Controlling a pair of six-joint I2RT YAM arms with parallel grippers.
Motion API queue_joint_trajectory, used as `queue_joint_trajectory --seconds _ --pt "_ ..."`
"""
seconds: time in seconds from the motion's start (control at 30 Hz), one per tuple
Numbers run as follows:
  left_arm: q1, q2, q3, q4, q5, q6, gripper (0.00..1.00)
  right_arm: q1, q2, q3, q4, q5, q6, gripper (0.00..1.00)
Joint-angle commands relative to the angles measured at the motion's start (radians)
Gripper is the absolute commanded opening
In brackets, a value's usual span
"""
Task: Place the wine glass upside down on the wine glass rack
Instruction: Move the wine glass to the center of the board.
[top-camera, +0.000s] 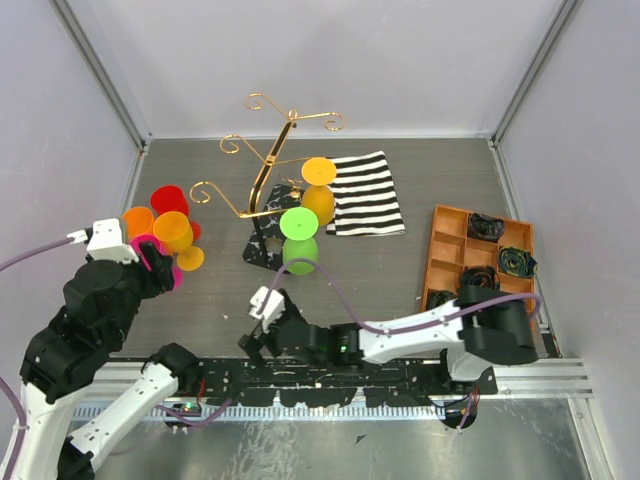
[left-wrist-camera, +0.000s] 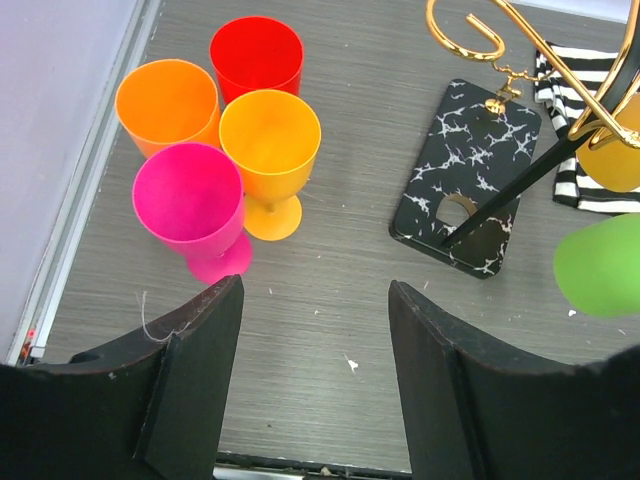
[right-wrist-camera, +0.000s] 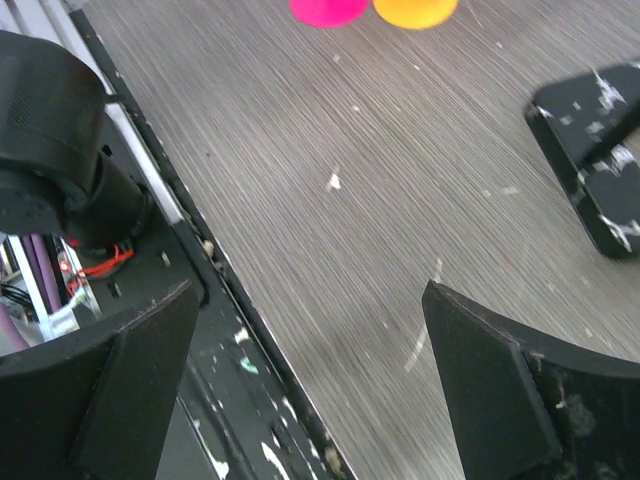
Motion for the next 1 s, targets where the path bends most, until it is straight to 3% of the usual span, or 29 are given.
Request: queue_joint_trajectory --seconds 0.0,0.2,0.6,0.97 --pt "0.005 -0.044 -0.020 -0.014 -0.010 0.018 0.67 0.006 0.124 0.144 0.105 -0.023 -0.081 1.00" --pt "0.005 -0.077 -0.036 -0.026 -0.011 0.011 0.67 -0.020 0.313 0.302 0.148 -0.041 -0.152 1.00" --pt "0.005 -0.117 -0.067 -0.059 -0.008 -0.010 0.66 -0.177 0.540 0.536 0.205 -0.258 -0.143 1.00" --pt "0.005 -0.160 -0.083 -0.060 -0.042 -0.032 0.65 -0.271 0.752 0.716 0.284 -0.338 -0.115 0.86"
